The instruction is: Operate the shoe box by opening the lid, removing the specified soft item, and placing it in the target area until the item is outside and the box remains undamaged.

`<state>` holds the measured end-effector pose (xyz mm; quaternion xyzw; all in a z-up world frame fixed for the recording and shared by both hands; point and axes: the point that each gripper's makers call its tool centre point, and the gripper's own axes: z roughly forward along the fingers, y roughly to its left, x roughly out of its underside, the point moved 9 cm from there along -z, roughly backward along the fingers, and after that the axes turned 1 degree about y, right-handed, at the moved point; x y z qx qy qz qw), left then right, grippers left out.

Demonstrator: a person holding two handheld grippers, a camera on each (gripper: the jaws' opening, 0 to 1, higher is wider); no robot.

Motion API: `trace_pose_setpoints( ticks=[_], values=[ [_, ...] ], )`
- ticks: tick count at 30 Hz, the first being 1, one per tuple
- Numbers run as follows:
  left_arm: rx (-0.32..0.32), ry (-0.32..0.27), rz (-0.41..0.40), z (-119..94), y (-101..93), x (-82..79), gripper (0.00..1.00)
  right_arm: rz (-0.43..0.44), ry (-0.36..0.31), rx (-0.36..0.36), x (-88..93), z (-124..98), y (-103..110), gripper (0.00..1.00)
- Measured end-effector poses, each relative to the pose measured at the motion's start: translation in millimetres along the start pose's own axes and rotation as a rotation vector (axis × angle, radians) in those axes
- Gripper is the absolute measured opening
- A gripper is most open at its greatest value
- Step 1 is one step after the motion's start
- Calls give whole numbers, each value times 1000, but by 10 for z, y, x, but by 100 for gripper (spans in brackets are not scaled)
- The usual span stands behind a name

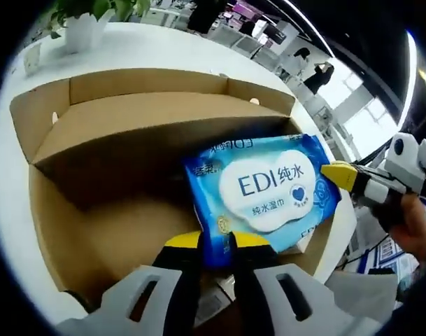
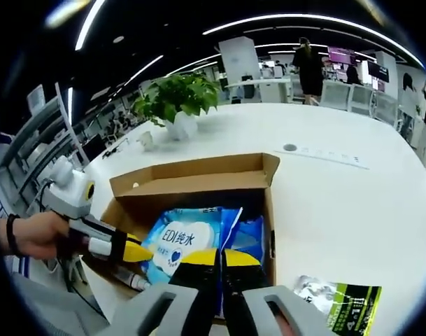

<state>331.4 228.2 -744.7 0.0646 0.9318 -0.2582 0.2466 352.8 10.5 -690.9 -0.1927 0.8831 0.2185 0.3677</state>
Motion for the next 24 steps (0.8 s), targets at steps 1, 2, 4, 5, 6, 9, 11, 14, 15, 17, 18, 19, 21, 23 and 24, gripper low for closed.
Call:
trace_pose_setpoints(
  ticks=[1,2,4,5,6,9,11,14,15,17,18,19,21,23,24],
  values=[
    [1,4,6,-10,-14,2,6,-3,3,-1,3,5,-6,0],
    [2,-2,0,-26,-28,3,5,0,5,-2,1,5,-16,0],
    [-1,-15,9,-76,-60,11,4,-1,8,-1,2,9,-21,0],
    [-4,-21,17,-100,-77,11,4,-3,8,-2,1,8,-14,0],
    [-9,-28,30,-128,-104,12,3,-3,10,-3,1,5,-9,0],
    [-25,-47,70,-213,-165,-1,0,-5,7,-5,-10,-14,8,0],
    [-25,-63,82,-288,-204,-19,0,-1,-1,-5,-16,-41,1,0],
    [-24,-88,87,-381,-244,-60,0,-1,-25,-11,-33,-105,8,0],
    [-23,-98,91,-411,-274,-67,0,-4,-30,-8,-35,-121,6,0],
    [-21,-117,103,-447,-320,-109,0,0,-40,2,-32,-168,-6,0],
    [-23,-120,105,-460,-338,-123,0,5,-43,3,-30,-183,-14,0],
    [-26,-132,109,-486,-373,-147,0,13,-48,5,-18,-212,-23,0],
    [-23,-146,110,-515,-421,-181,0,21,-59,9,-5,-259,-38,0],
    [-21,-154,127,-533,-482,-214,0,34,-71,12,0,-315,-63,0],
    [-20,-153,147,-534,-519,-234,0,38,-80,14,0,-351,-79,0]
  ],
)
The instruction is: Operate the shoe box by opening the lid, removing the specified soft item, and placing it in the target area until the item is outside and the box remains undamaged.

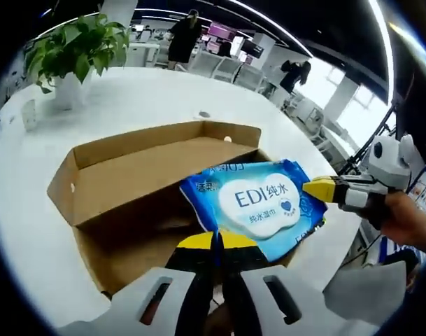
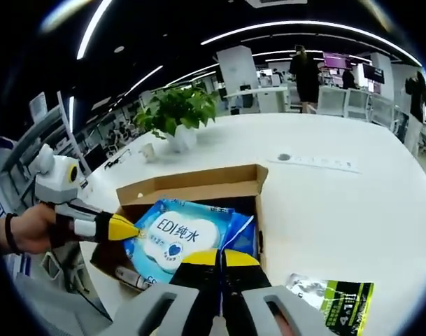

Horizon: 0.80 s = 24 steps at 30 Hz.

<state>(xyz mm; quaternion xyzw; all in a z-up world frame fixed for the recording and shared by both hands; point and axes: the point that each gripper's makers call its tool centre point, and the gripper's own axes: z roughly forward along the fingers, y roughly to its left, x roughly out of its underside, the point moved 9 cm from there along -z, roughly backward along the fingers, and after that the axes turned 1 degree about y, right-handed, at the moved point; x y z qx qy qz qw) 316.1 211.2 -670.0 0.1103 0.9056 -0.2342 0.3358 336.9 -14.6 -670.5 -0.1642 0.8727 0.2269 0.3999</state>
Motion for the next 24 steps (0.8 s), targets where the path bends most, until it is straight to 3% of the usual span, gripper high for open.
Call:
trace_pose_setpoints(
  ticks=[11,24],
  values=[
    [36,-29,62,47,-414,-189,0,41,-59,32,32,-390,-241,0],
    [113,-9,130,357,-1098,-204,0,99,-90,108,295,-951,-738,0]
  ],
)
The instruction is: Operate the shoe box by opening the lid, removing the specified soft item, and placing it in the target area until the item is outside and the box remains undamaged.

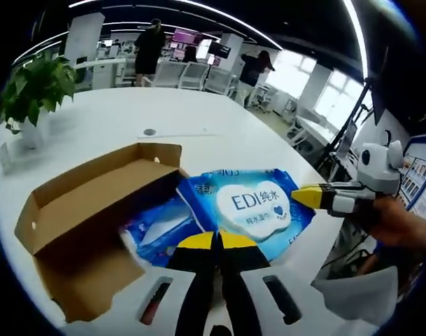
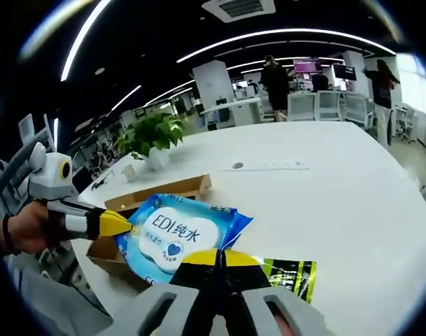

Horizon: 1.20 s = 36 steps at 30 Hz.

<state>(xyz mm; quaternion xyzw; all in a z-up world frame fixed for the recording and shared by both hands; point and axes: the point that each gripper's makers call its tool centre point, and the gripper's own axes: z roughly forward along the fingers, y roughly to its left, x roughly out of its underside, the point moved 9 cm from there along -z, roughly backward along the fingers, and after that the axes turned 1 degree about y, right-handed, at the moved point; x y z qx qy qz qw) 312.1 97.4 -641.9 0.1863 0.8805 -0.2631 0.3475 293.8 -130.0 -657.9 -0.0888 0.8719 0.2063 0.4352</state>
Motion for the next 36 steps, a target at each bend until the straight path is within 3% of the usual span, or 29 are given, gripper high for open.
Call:
trace_pose_setpoints(
  ticks=[12,19,25,36],
  values=[
    [90,58,67,446,-611,33,0,50,8,83,269,-488,-593,0],
    [123,102,115,703,-836,92,0,68,20,116,364,-608,-861,0],
    [129,148,163,943,-892,157,0,81,47,131,468,-598,-1031,0],
    [93,199,154,1126,-824,303,0,90,96,112,580,-410,-1170,0]
  ],
)
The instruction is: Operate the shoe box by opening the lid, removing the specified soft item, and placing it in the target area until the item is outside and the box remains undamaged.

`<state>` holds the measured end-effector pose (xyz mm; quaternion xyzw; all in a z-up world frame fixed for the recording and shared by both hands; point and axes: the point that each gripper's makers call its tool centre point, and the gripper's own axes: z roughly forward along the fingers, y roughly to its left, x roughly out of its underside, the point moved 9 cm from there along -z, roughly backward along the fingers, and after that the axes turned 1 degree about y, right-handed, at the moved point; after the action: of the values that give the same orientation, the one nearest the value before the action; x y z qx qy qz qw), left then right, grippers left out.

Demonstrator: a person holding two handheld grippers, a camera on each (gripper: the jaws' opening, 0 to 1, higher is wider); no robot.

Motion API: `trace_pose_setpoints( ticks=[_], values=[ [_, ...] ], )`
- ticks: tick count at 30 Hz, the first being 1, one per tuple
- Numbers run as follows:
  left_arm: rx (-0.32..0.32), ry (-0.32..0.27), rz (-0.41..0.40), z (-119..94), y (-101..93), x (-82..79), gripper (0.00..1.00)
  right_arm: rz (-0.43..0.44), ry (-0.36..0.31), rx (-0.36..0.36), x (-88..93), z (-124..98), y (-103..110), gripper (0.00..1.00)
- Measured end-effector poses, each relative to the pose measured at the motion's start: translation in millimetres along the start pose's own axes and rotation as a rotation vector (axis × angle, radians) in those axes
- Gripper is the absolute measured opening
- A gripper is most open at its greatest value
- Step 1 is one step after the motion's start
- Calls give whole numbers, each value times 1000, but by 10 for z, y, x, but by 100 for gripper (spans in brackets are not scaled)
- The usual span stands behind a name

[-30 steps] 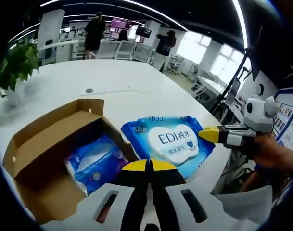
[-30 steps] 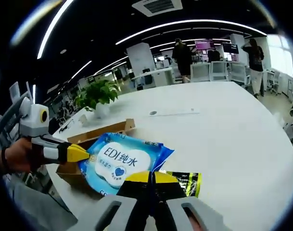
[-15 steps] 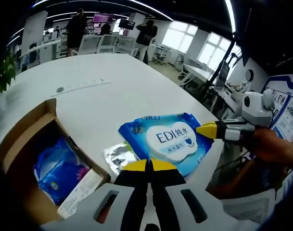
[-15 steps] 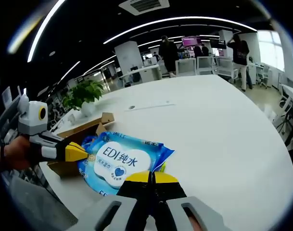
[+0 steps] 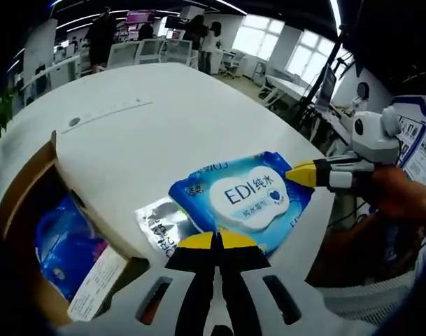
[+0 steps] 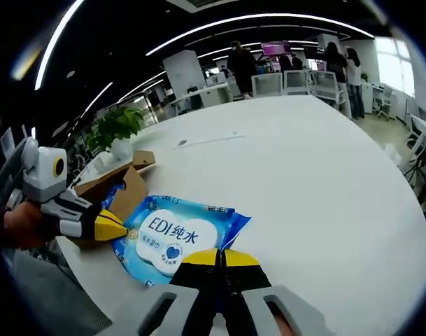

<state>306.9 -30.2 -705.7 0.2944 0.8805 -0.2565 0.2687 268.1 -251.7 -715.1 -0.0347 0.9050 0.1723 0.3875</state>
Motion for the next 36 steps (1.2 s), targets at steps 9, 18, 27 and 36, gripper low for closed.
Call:
trace_pose_setpoints(
  ticks=[9,18,27,36],
  values=[
    [-32,22,-30,97,59,58,0,-20,34,-19,-8,190,-39,0],
    [-67,33,-76,148,124,133,0,-29,60,-29,-12,385,-63,0],
    [-114,12,-121,156,201,205,0,-44,35,-42,21,534,-56,0],
    [-133,30,-38,50,193,162,2,-31,15,-5,46,453,-74,0]
  ],
)
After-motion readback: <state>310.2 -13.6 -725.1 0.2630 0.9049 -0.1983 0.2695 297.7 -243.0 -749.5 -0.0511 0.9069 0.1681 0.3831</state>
